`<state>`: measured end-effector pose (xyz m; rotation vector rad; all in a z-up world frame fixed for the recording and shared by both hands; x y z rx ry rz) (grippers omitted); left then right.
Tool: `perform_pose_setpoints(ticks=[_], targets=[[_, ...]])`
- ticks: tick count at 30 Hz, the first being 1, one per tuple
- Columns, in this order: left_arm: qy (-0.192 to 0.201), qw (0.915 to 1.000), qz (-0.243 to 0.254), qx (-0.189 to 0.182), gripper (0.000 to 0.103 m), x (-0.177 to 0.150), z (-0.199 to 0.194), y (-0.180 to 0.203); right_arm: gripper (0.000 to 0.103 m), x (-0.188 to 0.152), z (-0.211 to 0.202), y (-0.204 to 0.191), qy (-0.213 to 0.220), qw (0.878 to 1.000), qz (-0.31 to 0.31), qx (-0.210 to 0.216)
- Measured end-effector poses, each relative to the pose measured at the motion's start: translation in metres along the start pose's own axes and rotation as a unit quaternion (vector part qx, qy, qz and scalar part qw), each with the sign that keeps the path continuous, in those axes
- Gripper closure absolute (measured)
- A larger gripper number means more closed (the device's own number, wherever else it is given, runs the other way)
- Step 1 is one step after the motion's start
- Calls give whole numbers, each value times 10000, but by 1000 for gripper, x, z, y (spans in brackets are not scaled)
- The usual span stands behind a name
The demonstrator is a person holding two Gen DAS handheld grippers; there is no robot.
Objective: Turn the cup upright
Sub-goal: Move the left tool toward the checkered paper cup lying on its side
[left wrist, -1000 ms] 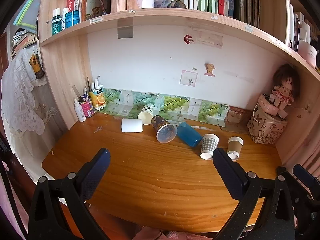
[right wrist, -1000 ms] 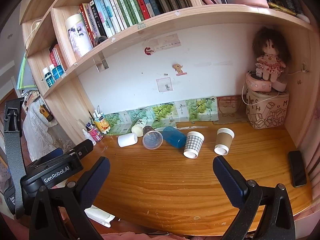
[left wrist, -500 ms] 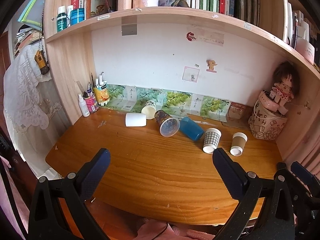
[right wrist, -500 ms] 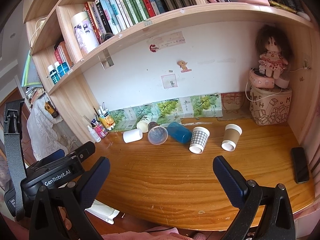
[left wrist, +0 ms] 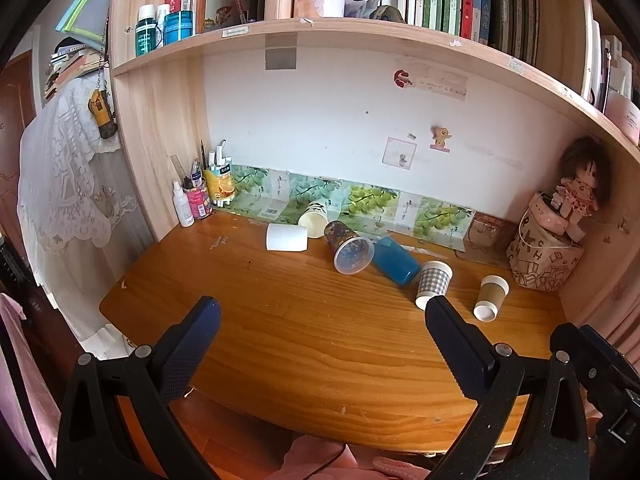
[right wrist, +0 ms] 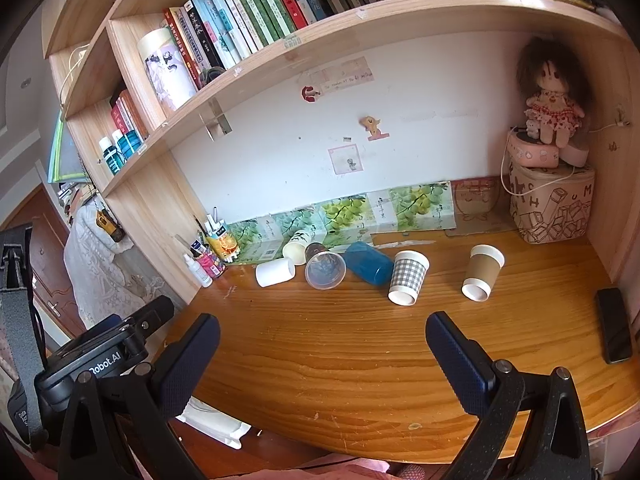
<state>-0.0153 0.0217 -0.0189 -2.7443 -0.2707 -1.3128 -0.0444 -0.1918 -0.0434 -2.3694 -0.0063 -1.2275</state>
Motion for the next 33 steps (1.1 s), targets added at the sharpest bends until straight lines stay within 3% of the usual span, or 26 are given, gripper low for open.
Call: perform_pose_setpoints(ticks=[10,21,25,33], targets=[[-629,9972,343,-198,1,3,39,27,0,6,13,18,-118,9996,243,-48],[-1477,9841,723,-672,1,12,100,70,0,16,34,64,-256,9935,917,-620],[-1654,9787,722,-981,1,24,123,88,0,21,39,81,-302,9899,1046,-912],[-1923,9699,880,-1207,1,42,166,123,0,33,43,111,-286,9814,1301,-1381]])
Point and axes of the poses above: each gripper's, at about its wrist camera, not at the fingertips, and z roughly the way its jaws point, y to its right, x to its top, the point moved 3 cm from there along z, roughly the way its jaws point, and after that the axes turned 6 degrees about x, right-handed, at the moved point
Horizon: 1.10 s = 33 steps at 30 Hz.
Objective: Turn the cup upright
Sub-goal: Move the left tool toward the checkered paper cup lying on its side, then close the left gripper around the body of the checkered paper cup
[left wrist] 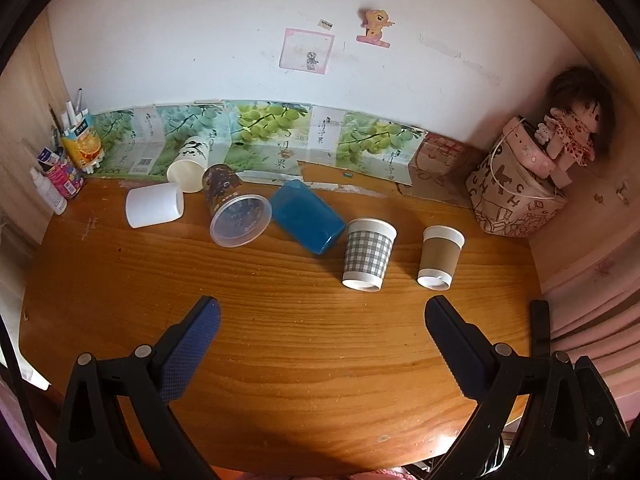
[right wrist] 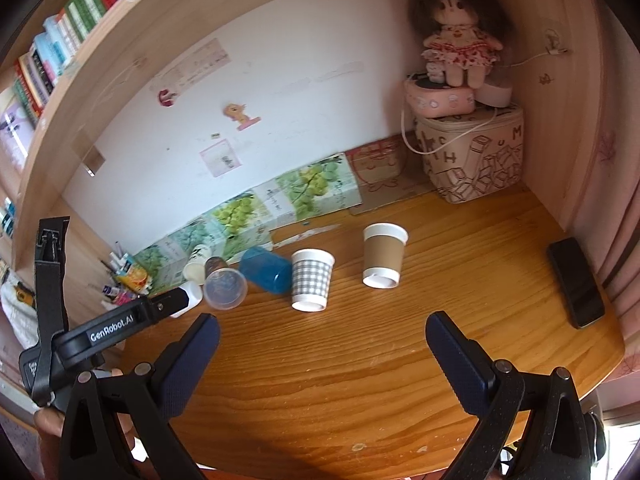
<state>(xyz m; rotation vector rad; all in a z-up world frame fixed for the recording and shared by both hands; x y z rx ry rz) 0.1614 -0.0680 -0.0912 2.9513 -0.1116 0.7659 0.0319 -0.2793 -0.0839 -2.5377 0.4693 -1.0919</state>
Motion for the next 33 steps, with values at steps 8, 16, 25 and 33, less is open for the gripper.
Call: perform_pose_setpoints(ticks=[8,16,25,33], targets=[[-430,9978,502,-110,1,26,49,27,0,11,18,19,-54,9988,277,-388],[-888,9907,1028,-57,1,36,105,54,0,25,33,31,57,9965,479,-681],[-1472,9809,1271,59,1,41,161,75,0,31,50,46,18,9932,650,-970],[-1587,9774,1388,149,4,44,193,86,0,29,66,60,-141,9901,832,-1120]])
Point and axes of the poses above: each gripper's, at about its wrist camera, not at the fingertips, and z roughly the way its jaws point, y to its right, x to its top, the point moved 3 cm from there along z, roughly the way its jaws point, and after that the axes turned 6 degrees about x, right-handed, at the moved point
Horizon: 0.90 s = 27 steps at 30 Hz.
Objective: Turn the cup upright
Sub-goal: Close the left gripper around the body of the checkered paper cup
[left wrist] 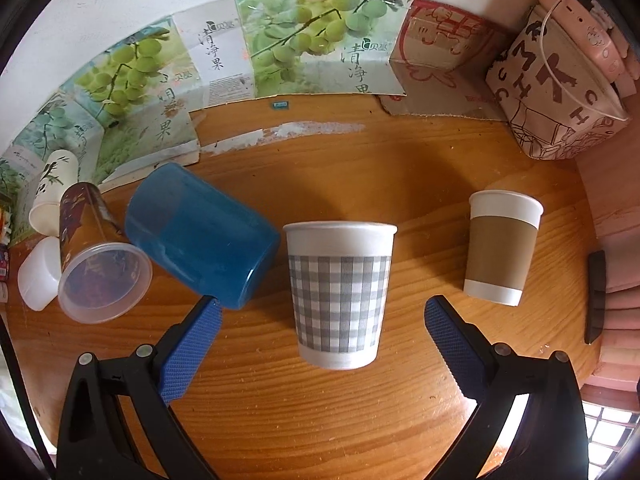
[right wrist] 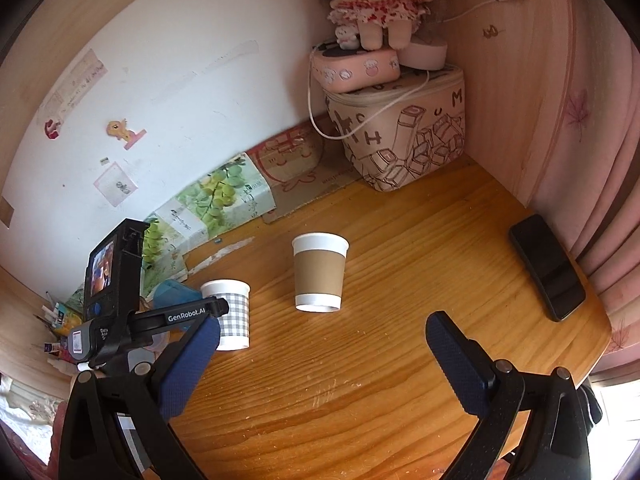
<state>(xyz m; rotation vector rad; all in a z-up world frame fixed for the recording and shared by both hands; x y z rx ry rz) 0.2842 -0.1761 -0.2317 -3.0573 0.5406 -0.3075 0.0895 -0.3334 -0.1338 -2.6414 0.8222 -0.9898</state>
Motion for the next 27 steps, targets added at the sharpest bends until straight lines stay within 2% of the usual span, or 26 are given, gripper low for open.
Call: perform_pose_setpoints(ticks=[2,5,10,13,18,23,27], targets=[[-54,10000,31,55,11,4,8,2,0,-1,3,2,-58,10000,35,-19],[-154,9998,-27,88,15,6,16,1,0,-1,7,4,-107,9999,51,-35],[-52,9999,13,90,18,9,17,3,0,-2,9,5,-145,9999,49,-43],[-214,9998,30,-33,24,9,22,6,0,-1,12,6,-176,9998,67,-27],[-337,9994,-1,-12,26,9,29,7,0,-2,13,6,-198,9998,29,-15],[-428,9990,-111,-75,34,14,37,6,0,-4,15,8,-256,9996,66,-25],[-396,9992,-90,-59,35,16,39,5,0,-6,14,9,-268,9996,69,-51]])
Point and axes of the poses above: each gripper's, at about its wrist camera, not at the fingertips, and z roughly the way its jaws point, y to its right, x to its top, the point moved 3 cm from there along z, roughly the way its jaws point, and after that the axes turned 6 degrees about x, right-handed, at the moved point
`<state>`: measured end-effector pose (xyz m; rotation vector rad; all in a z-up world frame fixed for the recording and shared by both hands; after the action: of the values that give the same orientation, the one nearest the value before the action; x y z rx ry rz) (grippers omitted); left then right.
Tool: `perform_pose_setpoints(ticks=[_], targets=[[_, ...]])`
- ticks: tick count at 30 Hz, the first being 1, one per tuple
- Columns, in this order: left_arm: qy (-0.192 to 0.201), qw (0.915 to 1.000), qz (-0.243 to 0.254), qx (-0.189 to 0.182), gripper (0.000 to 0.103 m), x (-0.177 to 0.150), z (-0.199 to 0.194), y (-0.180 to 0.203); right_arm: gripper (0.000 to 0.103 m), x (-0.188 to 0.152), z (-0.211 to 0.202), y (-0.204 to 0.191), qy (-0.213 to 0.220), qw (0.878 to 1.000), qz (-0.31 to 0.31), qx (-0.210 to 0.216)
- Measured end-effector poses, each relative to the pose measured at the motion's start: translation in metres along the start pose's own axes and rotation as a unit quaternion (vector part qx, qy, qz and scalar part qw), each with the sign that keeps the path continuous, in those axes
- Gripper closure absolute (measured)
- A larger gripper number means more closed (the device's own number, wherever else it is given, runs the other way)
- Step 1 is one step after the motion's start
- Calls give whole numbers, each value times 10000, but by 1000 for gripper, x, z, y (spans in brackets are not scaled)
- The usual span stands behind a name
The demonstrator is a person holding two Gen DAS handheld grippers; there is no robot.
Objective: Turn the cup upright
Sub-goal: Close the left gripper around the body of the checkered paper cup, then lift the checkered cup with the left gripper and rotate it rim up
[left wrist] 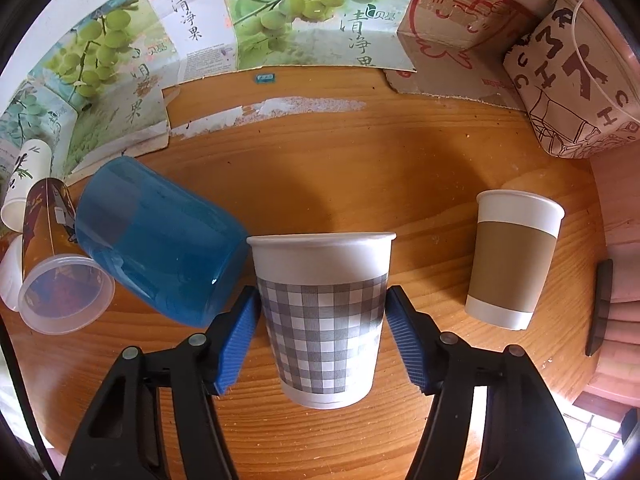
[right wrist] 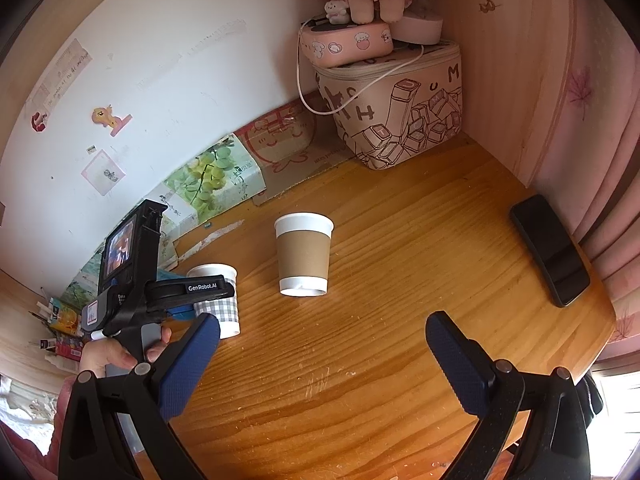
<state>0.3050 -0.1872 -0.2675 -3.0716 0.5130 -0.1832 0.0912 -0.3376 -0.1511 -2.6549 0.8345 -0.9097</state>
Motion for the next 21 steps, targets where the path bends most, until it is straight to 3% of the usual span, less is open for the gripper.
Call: perform_pose_setpoints(ticks=[7,21], targets=[[45,9999,135,67,36,0,-2,4,0,-4,-1,1,-39,10000,13,-6],[158,9997,113,121,36,-59,-40,2,0,-16,-22,-14,50,9989,-383,279]])
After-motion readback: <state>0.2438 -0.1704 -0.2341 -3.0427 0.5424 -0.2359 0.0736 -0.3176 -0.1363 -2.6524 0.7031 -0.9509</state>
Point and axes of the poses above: each gripper's, at about its wrist camera, not at the fingertips, and z roughly the way its jaws point, y to its right, x to its top, the point moved 3 cm from there along z, roughly the way its jaws point, and after that the axes turned 6 degrees about x, right-handed, at the moved point
